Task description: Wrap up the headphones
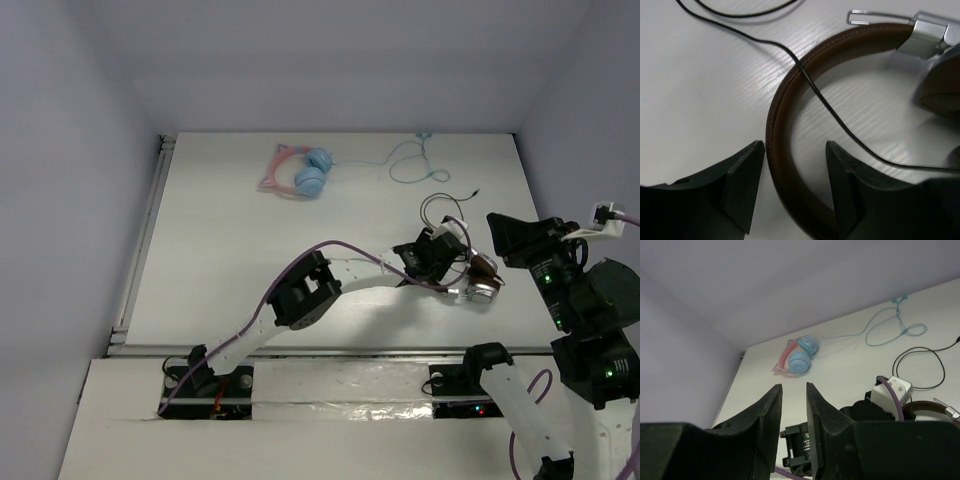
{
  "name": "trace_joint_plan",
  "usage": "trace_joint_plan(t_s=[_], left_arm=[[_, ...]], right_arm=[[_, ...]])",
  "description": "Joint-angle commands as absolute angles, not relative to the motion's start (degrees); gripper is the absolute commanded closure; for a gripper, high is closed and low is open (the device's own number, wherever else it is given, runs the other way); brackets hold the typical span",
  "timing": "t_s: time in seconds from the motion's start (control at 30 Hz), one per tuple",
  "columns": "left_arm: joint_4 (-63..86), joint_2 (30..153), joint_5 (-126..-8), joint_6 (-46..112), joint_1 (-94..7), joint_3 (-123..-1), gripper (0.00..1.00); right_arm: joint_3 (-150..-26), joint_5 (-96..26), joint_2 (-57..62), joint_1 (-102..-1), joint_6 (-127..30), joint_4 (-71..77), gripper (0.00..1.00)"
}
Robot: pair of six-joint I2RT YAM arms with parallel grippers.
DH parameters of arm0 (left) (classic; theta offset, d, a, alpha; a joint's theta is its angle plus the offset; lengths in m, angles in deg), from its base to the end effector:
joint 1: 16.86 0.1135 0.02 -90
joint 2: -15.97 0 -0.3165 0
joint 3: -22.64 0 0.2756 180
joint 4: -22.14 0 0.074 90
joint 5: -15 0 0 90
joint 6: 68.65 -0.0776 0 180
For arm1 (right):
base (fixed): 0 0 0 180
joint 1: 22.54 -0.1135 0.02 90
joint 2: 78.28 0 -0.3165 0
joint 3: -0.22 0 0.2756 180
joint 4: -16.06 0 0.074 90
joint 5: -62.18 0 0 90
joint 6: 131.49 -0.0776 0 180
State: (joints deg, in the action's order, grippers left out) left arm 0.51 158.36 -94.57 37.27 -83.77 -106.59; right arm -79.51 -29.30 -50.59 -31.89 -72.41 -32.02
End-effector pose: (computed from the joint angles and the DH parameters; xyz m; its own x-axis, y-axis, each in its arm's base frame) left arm 0.2827 -0.5968 0.1600 -0.4233 0.3340 -0.8422 0.6684 0.7427 -0.0415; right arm 0.0594 0.0118 0.4883 -0.0381 0.5143 -0.8568 -0.1962 0.8368 0.5111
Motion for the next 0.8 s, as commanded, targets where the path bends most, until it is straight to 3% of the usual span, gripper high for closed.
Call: trace_joint_plan(t_s=[0.0,0.17,0.27,0.3,0.4,0.5,0.63,0.77], left_arm=[[0.43,159.94,-95.13,36.55,-83.22,-109.46,0.51],[1.13,161.52,-94.25,36.82,-82.16,-110.61,0.52],[1.84,162.22,-93.37,36.38,-82.16,-111.13,0.65],[1.84,162.49,-93.89,36.20,-81.64,-111.22,0.78],[2.36,162.14,-95.30,35.85,-81.63,-109.56,1.00],[4.90,157.49,-96.44,35.50,-81.11,-103.51,1.00],[6.32,143.38,-99.43,34.36,-81.11,-88.43,1.00],[4.92,129.64,-102.42,34.27,-81.11,-77.05,1.00]], right_arm=[[-78.45,-32.04,-51.03,-31.68,-72.16,-29.12,0.68],[-77.84,-32.66,-50.94,-31.68,-72.25,-29.03,0.68],[-77.92,-32.13,-50.94,-31.68,-72.16,-29.03,0.68],[-77.92,-31.52,-50.86,-31.68,-72.25,-29.03,0.68],[-77.84,-31.69,-50.77,-31.68,-72.25,-28.85,0.69],[-77.22,-31.08,-50.68,-31.68,-71.99,-28.42,0.70],[-76.34,-30.72,-50.24,-31.68,-71.63,-27.54,0.88],[-73.71,-30.64,-49.36,-31.68,-73.91,-24.64,0.95]])
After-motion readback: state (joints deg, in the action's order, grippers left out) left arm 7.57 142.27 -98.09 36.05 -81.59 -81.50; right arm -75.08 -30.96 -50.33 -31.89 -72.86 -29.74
